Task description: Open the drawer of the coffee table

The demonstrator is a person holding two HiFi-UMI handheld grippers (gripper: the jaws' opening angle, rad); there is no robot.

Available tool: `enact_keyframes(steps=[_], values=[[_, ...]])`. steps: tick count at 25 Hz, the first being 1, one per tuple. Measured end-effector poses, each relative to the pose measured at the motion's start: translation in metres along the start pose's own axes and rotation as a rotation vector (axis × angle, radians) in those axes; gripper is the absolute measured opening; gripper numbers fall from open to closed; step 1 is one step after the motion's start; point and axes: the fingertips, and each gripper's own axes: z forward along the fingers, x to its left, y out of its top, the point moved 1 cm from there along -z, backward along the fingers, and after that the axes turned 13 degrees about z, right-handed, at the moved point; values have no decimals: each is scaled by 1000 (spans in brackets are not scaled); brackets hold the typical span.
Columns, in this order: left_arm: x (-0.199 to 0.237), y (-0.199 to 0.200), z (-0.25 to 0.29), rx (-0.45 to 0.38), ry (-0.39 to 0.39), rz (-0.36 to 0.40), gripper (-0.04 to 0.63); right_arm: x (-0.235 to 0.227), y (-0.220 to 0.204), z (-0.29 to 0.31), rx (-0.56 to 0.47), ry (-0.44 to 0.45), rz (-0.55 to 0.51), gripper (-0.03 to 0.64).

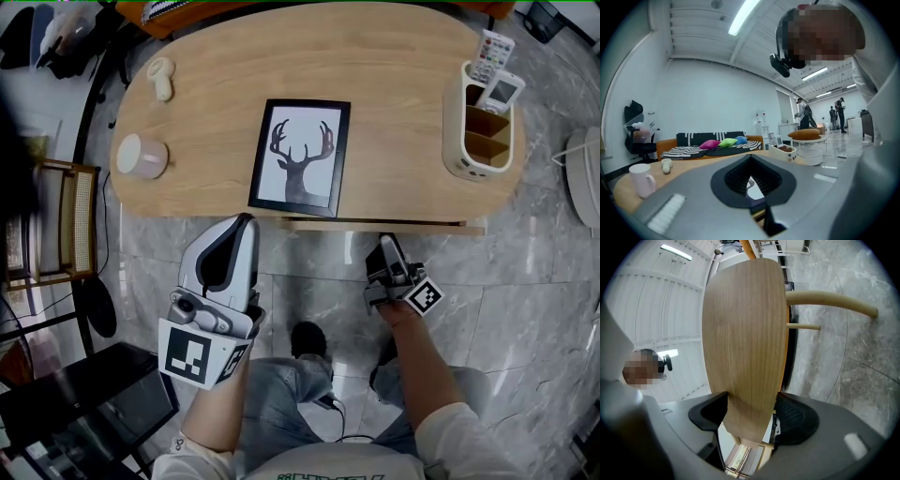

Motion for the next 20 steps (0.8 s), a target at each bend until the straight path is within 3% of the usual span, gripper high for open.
enact_keyframes(steps=[11, 20], values=[[-17, 21, -5, -4, -51, -30, -2, 22, -48, -80, 26, -27, 99, 325], [-23, 25, -15, -3, -70, -48, -2, 23, -60, -103, 54, -68, 99, 327]])
